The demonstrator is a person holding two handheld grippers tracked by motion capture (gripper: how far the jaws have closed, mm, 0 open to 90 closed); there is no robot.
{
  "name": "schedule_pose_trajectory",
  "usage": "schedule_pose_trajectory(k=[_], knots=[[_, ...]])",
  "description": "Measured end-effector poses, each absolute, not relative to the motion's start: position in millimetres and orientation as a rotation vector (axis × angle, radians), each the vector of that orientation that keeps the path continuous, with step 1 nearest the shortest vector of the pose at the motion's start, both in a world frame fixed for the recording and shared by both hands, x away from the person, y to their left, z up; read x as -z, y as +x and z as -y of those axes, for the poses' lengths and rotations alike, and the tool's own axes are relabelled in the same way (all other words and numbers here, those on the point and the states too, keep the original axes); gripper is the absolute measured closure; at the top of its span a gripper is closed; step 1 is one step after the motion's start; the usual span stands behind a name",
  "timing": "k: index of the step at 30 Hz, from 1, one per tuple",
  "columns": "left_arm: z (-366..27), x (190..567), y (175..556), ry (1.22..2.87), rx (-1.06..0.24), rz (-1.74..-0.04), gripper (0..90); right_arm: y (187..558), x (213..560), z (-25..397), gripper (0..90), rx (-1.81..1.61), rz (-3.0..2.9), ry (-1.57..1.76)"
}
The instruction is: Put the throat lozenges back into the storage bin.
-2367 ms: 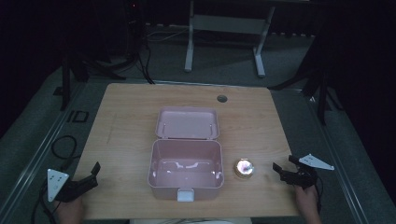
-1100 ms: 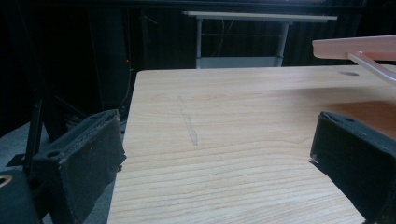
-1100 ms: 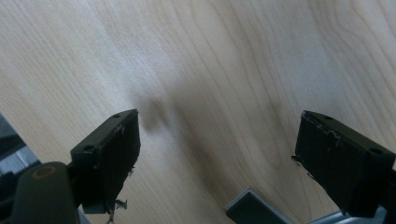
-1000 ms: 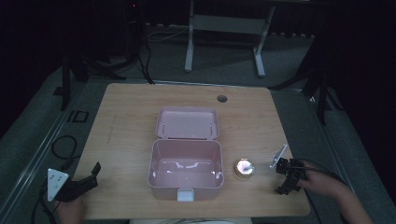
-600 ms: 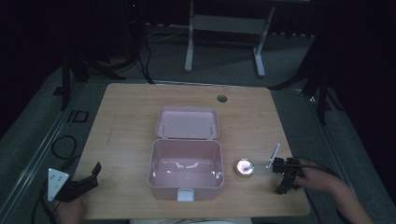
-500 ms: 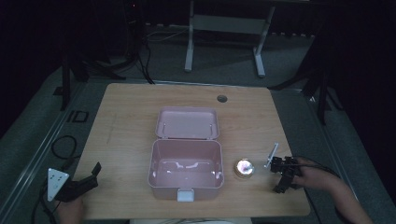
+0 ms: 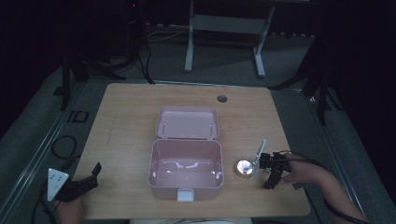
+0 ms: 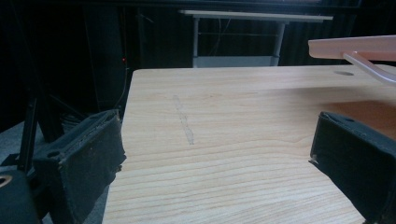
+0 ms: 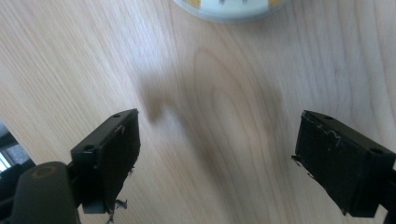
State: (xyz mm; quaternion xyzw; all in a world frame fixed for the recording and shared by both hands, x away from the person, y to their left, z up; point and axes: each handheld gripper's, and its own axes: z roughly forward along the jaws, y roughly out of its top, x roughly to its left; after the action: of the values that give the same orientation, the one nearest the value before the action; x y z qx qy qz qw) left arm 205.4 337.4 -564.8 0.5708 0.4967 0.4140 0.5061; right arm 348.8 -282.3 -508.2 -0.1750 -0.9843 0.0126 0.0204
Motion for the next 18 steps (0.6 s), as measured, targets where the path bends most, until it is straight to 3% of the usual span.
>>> schedule_pose_trajectory(k=[18], knots=[[-338.0,565.0,205.0,1.373,-0.997,-1.191,3.0,374.7,516.2,232.6,16.8,-0.030,3.046,-0.415]])
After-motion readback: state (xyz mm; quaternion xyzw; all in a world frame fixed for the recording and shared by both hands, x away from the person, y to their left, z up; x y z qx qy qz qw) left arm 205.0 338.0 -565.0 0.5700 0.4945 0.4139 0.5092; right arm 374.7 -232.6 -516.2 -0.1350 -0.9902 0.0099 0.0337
